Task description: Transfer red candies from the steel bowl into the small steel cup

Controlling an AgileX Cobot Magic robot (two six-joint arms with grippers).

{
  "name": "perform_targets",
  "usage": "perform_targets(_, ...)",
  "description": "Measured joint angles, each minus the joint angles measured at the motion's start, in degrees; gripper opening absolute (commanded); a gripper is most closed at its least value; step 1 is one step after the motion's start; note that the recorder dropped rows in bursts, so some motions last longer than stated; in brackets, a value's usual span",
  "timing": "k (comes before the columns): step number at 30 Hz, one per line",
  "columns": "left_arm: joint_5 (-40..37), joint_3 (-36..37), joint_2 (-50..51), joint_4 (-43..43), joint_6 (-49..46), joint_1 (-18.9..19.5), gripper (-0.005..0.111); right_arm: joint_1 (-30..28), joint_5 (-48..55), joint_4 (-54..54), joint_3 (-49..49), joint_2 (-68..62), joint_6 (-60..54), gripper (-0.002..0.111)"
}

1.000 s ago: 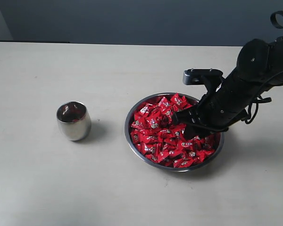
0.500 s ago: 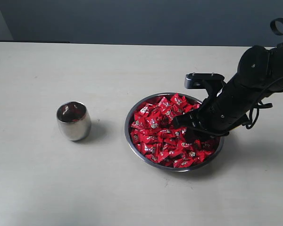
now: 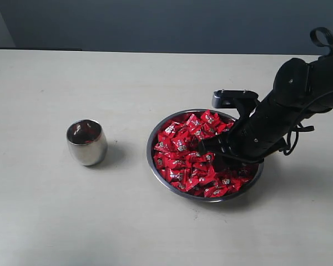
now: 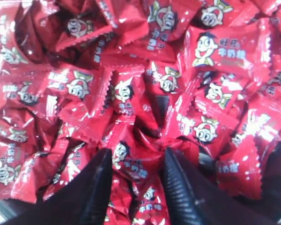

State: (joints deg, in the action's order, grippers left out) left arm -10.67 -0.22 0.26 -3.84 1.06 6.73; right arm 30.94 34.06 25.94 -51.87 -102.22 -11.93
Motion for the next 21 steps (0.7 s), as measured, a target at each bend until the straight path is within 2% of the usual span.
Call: perform_targets(21, 0.0, 0.0, 0.0, 0.0, 0.0, 0.0, 0.000, 0.8, -1.0, 0.3, 0.0, -1.3, 0.0, 0.037)
